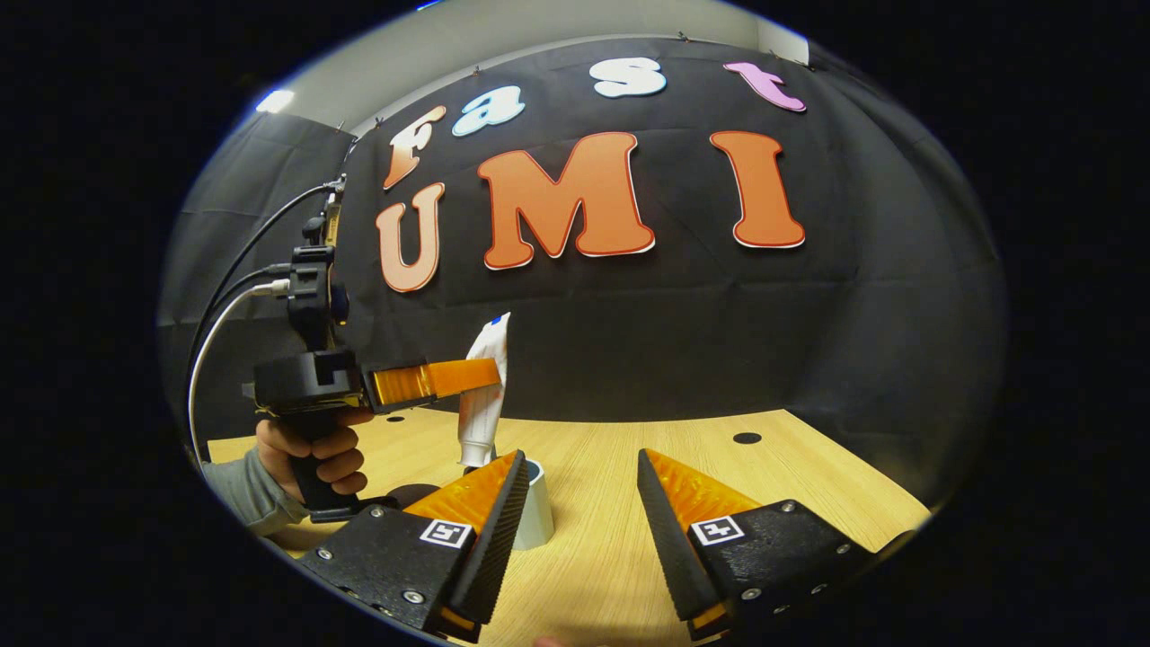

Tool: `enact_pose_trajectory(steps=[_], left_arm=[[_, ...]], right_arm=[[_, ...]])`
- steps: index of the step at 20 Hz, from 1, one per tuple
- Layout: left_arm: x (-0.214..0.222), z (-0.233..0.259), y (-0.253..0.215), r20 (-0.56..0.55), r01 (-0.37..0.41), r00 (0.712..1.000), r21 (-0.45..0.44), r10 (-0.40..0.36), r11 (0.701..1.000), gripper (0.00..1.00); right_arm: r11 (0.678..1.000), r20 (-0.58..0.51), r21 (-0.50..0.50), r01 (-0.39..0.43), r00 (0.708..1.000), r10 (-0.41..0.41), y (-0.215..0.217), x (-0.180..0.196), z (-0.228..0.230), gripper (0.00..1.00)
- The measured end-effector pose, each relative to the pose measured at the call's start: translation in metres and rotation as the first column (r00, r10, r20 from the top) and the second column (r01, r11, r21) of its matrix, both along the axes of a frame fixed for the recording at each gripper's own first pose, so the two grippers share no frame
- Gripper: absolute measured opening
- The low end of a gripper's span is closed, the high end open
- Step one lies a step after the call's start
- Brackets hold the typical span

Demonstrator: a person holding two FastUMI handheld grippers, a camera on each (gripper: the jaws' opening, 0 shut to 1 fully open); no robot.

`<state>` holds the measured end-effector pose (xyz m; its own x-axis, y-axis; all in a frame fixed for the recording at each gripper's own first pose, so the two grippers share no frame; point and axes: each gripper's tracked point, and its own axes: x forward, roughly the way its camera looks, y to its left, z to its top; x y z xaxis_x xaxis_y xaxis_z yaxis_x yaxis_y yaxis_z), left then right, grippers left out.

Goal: Put the toothbrush and toothpaste on the desktop into the cup, then pick up the cup and place it on the coaster on the desktop.

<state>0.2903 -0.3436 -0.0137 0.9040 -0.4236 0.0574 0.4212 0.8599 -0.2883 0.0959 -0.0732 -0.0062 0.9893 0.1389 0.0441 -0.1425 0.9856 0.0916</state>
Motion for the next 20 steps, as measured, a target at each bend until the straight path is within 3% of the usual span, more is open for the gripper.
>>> enact_pose_trajectory(steps=[5, 11, 16, 18, 20], left_arm=[[-0.002, -0.053, -0.043, -0.004, 0.035, 0.999, 0.057, -0.035, 0.998, 0.12], [-0.035, -0.069, -0.079, 0.01, 0.046, 0.999, 0.167, -0.049, 0.985, 0.14], [-0.051, -0.091, -0.071, -0.042, 0.076, 0.997, 0.212, -0.069, 0.974, 0.17], [-0.053, -0.098, -0.072, -0.073, 0.091, 0.995, 0.243, -0.075, 0.966, 0.25], [-0.057, -0.095, -0.072, -0.075, 0.098, 0.994, 0.238, -0.082, 0.966, 0.27]], right_arm=[[1.0, -0.005, 0.008, -0.003, 1.0, 0.003, 0.001, -0.001, -0.001, 0.74], [1.0, -0.001, -0.001, -0.011, 1.0, 0.011, 0.007, -0.007, 0.004, 0.74], [1.0, -0.012, -0.002, -0.013, 1.0, 0.013, 0.01, -0.012, 0.004, 0.74], [1.0, -0.025, 0.0, -0.012, 1.0, 0.012, 0.011, -0.015, 0.003, 0.74], [1.0, -0.034, 0.0, -0.011, 0.999, 0.011, 0.013, -0.017, 0.001, 0.77]])
